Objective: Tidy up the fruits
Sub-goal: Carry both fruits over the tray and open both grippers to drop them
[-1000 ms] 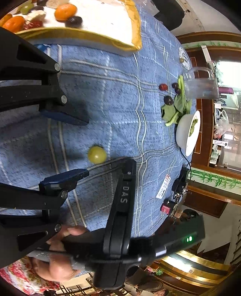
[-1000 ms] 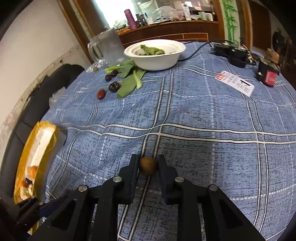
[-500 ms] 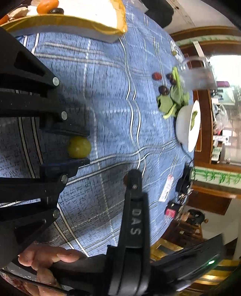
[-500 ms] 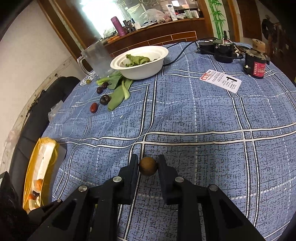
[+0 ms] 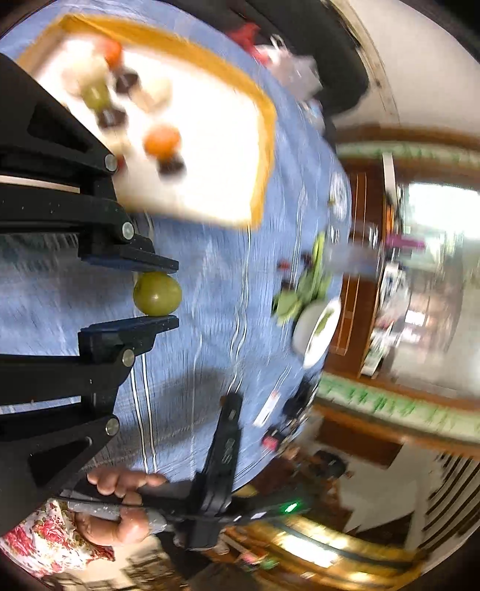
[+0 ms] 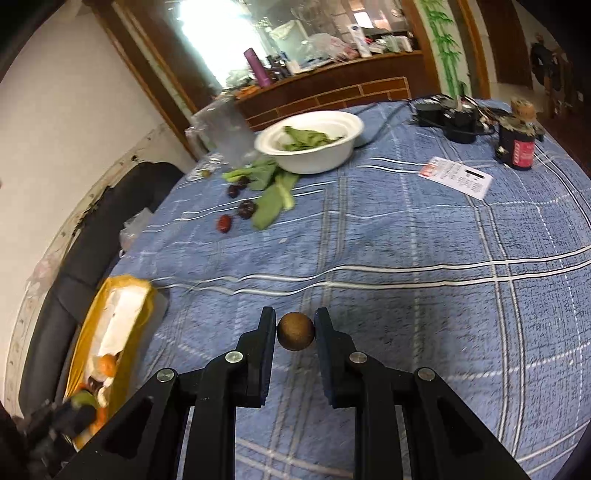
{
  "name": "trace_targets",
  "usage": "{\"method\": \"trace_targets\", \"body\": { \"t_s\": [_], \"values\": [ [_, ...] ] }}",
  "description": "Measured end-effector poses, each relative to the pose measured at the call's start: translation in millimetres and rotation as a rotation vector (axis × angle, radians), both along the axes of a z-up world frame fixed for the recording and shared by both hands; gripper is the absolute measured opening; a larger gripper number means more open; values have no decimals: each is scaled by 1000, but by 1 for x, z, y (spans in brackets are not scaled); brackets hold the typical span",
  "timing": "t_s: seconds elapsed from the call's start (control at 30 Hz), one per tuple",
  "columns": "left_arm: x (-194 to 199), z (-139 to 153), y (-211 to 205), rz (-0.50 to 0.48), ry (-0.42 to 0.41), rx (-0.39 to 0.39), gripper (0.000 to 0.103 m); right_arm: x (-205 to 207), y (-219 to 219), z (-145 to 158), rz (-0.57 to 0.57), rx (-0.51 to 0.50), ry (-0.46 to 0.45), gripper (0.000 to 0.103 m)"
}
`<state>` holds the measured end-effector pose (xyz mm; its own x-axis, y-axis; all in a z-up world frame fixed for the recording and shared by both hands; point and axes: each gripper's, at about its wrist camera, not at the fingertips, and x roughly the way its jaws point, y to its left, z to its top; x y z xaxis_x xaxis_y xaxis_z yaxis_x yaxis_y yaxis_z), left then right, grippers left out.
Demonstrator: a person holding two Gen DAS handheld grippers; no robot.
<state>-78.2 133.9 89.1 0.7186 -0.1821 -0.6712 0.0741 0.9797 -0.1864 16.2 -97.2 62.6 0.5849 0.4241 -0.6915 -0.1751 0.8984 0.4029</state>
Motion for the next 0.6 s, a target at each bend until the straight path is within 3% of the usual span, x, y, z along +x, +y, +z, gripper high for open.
{"method": "trace_targets", "body": {
  "t_s": [0.13, 0.27, 0.6],
  "values": [
    [-19, -3, 55, 132, 11, -10, 22, -23, 32, 14, 54, 33, -15, 23],
    [-34, -16, 107, 245, 45, -67, 22, -48, 76, 19, 140, 56, -10, 23],
    [-53, -45, 137, 295, 81, -91, 22, -79, 187, 13, 312, -27, 19, 24]
  ]
}}
